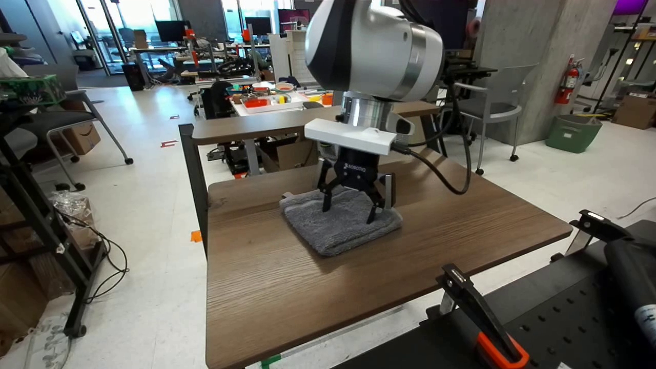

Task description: Push the towel to the right

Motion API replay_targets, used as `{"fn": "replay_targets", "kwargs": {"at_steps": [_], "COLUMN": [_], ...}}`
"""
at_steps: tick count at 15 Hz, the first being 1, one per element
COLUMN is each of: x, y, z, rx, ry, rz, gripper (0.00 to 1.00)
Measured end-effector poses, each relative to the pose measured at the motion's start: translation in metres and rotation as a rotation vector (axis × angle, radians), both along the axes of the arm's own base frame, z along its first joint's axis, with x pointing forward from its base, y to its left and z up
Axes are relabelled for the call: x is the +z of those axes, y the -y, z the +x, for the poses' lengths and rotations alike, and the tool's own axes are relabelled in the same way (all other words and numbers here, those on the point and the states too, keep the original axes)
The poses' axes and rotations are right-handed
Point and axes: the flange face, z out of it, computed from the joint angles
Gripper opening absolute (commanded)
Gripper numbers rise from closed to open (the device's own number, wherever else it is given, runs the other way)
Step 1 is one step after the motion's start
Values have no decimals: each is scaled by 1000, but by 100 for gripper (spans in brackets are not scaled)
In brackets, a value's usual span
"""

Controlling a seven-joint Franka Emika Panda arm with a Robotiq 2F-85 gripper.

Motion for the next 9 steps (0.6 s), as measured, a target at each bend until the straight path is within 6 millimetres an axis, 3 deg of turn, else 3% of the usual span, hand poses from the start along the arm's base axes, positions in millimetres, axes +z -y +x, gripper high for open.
{"fn": "replay_targets", "kwargs": {"at_steps": [4, 9], "x": [-1, -1], "y": [62, 138], "z": [-6, -29], "rx": [-112, -247], "ry": [-20, -27], "rz": [35, 83], "gripper": [100, 100]}}
